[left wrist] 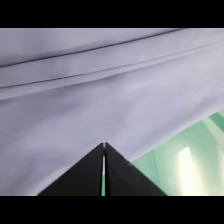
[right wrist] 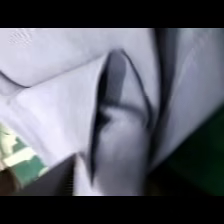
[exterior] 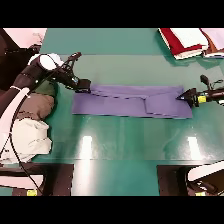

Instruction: Fold the shirts.

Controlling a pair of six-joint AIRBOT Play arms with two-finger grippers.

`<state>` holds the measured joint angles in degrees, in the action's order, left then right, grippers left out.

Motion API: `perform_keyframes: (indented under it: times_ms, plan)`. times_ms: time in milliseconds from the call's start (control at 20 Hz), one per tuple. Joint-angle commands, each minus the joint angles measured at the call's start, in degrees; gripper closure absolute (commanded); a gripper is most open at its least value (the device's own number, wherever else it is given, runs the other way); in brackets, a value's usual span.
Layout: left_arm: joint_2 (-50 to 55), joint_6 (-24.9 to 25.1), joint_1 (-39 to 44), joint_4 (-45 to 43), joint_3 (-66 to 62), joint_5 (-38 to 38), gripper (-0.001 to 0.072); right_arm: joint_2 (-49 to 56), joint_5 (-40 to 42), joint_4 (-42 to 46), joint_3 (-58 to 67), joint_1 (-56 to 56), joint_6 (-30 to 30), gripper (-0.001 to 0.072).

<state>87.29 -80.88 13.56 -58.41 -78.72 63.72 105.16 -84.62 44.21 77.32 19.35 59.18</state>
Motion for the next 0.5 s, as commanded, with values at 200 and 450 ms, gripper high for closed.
perform_keyframes:
  times_ms: [200, 450]
  plan:
    - [6.99, -1.66, 7.65, 3.67, -6.32, -4.87, 0.0683, -1.79, -7.13, -0.63, 7.76, -3.19, 2.01, 0.0697]
    - [18.53, -1.66, 13.70, 5.07, -18.99, -5.09, 0.0683, -9.88, -10.12, -0.72, 14.62, -8.13, 10.69, 0.0698]
